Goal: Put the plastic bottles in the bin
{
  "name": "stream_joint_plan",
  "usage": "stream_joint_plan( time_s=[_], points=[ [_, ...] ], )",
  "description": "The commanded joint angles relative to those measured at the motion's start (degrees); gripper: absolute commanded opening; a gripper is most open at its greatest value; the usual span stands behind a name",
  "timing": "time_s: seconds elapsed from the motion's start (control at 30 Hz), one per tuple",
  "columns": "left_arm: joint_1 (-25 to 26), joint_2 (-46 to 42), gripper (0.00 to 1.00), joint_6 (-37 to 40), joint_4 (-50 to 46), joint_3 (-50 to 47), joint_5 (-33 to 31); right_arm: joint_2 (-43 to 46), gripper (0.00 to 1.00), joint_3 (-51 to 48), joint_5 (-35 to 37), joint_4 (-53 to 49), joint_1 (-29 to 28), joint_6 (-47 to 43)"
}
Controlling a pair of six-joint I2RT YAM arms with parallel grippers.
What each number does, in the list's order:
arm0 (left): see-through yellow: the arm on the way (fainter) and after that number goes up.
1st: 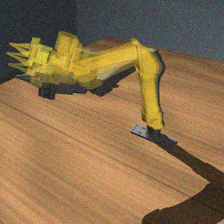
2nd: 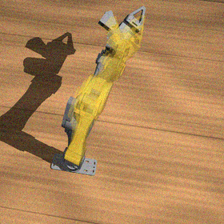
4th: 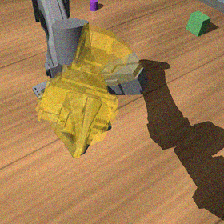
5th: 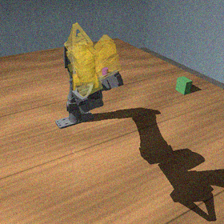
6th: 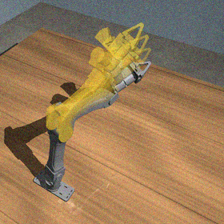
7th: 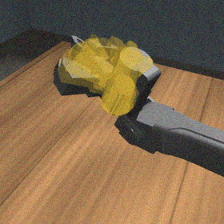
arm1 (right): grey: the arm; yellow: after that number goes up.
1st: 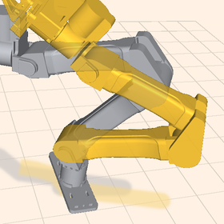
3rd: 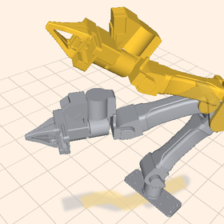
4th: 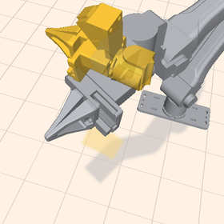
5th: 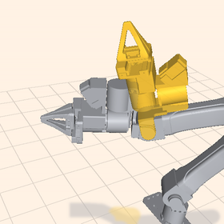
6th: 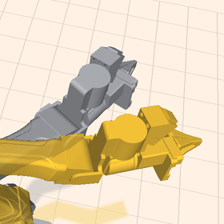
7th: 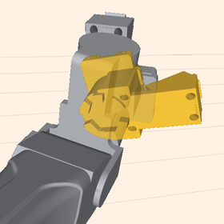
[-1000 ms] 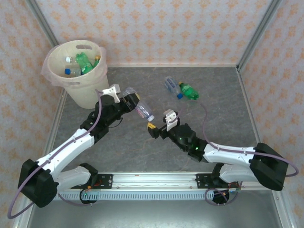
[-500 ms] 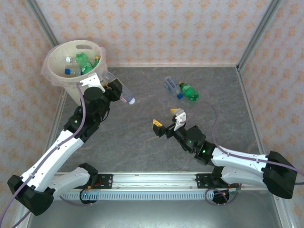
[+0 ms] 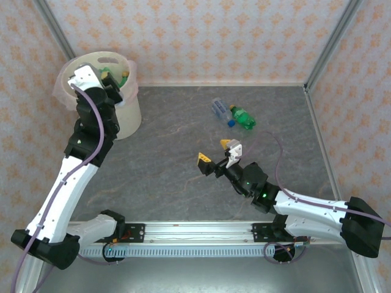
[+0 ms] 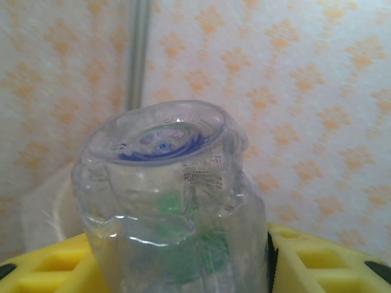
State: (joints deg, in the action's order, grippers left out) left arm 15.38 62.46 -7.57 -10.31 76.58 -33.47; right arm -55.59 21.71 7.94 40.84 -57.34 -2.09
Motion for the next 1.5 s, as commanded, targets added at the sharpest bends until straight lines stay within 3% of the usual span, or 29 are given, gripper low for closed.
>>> stream_joint_plan(
  time_s=[0.0, 0.23, 0.4, 0.93, 1.03, 1.07, 1.1, 1.47],
  points=[
    [-3.96, 3.11, 0.55, 4.5, 3.14, 3.9, -1.06, 1.01, 1.0, -0.97, -0.36, 2.05, -0.06, 0.79],
    [-14.3, 12.48, 0.55, 1.55, 4.72, 11.05, 3.09, 2.56, 1.0, -1.23, -1.48, 1.8, -0.12, 1.47],
    [-18.45, 19.26, 0.55, 1.69, 5.96, 16.64, 2.31, 3.3, 1.0, -1.3, -2.47, 1.81, -0.13, 2.02],
    [-21.7, 39.06, 0.57, 7.25, 10.11, 27.48, -0.69, 0.6, 1.0, -1.33, -2.23, 3.15, -0.14, 2.03],
    [-21.73, 40.54, 0.67, 7.38, 9.37, 28.02, 0.84, -0.2, 1.0, -1.24, -2.19, 3.37, -0.09, 2.06],
    [-21.73, 40.55, 0.78, 7.23, 9.02, 28.01, 1.5, -0.43, 1.0, -1.24, -2.07, 3.37, -0.13, 2.01],
    [-21.7, 40.55, 0.97, 6.89, 8.72, 27.94, 2.25, -0.49, 1.0, -1.2, -1.99, 3.46, -0.14, 2.02],
    [-21.7, 35.88, 0.99, 4.31, 6.92, 27.33, 5.38, -0.7, 1.0, -1.24, -2.59, 3.72, -0.09, 2.59]
  ],
)
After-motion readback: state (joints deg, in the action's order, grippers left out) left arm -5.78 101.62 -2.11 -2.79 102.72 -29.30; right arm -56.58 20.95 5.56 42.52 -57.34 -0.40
